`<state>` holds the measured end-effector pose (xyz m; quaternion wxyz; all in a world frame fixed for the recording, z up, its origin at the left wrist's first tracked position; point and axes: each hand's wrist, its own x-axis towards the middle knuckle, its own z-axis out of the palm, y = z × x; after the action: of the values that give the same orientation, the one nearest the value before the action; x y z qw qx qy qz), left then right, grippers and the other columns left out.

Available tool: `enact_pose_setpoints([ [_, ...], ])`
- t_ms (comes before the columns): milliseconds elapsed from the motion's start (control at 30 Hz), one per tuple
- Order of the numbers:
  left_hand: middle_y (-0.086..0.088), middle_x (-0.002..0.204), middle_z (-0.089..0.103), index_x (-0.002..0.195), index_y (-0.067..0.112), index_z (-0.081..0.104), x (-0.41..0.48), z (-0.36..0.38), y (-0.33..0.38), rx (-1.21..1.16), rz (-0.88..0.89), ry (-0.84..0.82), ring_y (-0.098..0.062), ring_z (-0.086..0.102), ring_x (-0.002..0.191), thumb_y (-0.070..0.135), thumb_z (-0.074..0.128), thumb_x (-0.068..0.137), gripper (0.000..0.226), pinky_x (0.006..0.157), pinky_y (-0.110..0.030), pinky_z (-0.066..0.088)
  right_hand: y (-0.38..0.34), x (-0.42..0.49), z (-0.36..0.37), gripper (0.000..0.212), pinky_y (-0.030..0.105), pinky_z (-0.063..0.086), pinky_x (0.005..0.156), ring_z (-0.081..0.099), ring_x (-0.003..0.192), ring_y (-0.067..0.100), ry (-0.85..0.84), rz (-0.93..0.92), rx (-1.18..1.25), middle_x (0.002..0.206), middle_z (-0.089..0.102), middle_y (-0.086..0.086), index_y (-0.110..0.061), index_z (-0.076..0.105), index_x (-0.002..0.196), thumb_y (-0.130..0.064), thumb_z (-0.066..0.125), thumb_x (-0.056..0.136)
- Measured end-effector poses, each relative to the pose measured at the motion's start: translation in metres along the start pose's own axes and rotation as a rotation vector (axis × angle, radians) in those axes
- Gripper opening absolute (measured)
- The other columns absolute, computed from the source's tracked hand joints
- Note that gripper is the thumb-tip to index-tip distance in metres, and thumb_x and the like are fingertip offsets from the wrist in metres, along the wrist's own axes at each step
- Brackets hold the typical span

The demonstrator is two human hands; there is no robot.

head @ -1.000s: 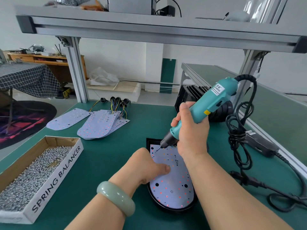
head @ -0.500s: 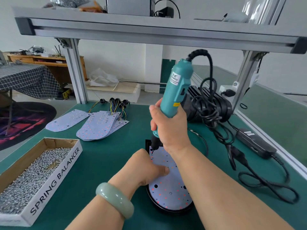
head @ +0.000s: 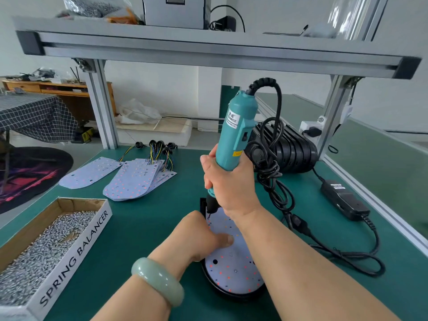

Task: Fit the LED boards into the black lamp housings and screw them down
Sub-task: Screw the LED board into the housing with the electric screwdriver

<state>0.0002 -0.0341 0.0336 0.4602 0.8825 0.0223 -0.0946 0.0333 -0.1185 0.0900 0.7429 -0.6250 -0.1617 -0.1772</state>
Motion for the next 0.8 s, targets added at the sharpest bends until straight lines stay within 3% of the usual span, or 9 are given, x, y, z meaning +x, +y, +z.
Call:
enact_pose_setpoints([
  [200, -0.002, 0.060, 0.044, 0.060, 0.014, 0.046, 0.001, 0.000, -0.001, -0.039, -0.019, -0.001, -0.018, 0.038, 0.053, 0.025, 0.078, 0.070, 0.035, 0.048, -0.021, 0.029, -0.011, -0.002, -0.017, 0.018, 0.025, 0.043, 0.048, 0.049, 0.044, 0.014, -0.023, -0.070, -0.013, 0.054, 0.050, 0.002, -0.018, 0.054, 0.091, -0.019, 0.070, 0.082],
  [267, -0.005, 0.066, 0.053, 0.071, 0.006, 0.061, 0.001, 0.000, -0.003, -0.085, -0.039, -0.031, -0.019, 0.045, 0.058, 0.025, 0.078, 0.069, 0.026, 0.055, -0.024, 0.036, -0.023, 0.003, -0.028, 0.019, 0.025, 0.040, 0.047, 0.048, 0.041, 0.014, 0.049, -0.094, 0.035, 0.051, 0.051, -0.005, -0.018, 0.054, 0.089, -0.026, 0.068, 0.079],
  [400, -0.014, 0.078, 0.068, 0.094, -0.007, 0.066, 0.002, 0.001, -0.006, -0.107, -0.061, -0.025, -0.022, 0.053, 0.064, 0.028, 0.079, 0.065, 0.047, 0.063, -0.030, 0.043, -0.046, 0.016, -0.071, 0.020, 0.019, 0.038, 0.043, 0.045, 0.038, 0.013, 0.165, -0.037, -0.008, 0.048, 0.050, -0.003, -0.022, 0.055, 0.075, -0.030, 0.070, 0.084],
  [533, -0.020, 0.087, 0.071, 0.098, -0.007, 0.064, 0.004, 0.001, -0.008, -0.063, -0.070, -0.017, -0.023, 0.054, 0.066, 0.029, 0.081, 0.070, 0.049, 0.064, -0.030, 0.044, -0.058, 0.024, -0.136, 0.025, 0.017, 0.040, 0.038, 0.047, 0.042, 0.011, 0.216, 0.305, -0.427, 0.063, 0.048, 0.005, -0.017, 0.051, 0.080, -0.036, 0.065, 0.089],
  [633, -0.015, 0.077, 0.067, 0.088, -0.004, 0.061, 0.004, 0.000, -0.008, -0.063, -0.074, -0.021, -0.023, 0.050, 0.063, 0.030, 0.080, 0.070, 0.043, 0.061, -0.029, 0.041, -0.055, 0.023, -0.184, 0.019, 0.026, 0.047, 0.050, 0.048, 0.055, 0.020, 0.194, 0.570, -0.785, 0.073, 0.049, 0.010, -0.011, 0.050, 0.087, -0.027, 0.059, 0.092],
  [733, -0.009, 0.074, 0.059, 0.088, 0.001, 0.059, 0.002, 0.000, -0.007, -0.074, -0.101, -0.005, -0.023, 0.048, 0.062, 0.032, 0.081, 0.068, 0.042, 0.058, -0.027, 0.039, -0.042, 0.011, -0.208, 0.017, 0.034, 0.049, 0.067, 0.059, 0.063, 0.025, 0.095, 0.774, -1.085, 0.088, 0.057, 0.015, -0.004, 0.048, 0.100, -0.019, 0.053, 0.092],
  [800, -0.012, 0.079, 0.064, 0.092, -0.003, 0.061, 0.001, -0.001, -0.007, -0.100, -0.113, -0.018, -0.022, 0.051, 0.064, 0.032, 0.082, 0.066, 0.048, 0.060, -0.028, 0.040, -0.031, 0.000, -0.210, 0.020, 0.028, 0.044, 0.061, 0.058, 0.068, 0.022, -0.020, 0.808, -1.303, 0.087, 0.057, 0.009, -0.006, 0.049, 0.101, -0.024, 0.054, 0.092],
])
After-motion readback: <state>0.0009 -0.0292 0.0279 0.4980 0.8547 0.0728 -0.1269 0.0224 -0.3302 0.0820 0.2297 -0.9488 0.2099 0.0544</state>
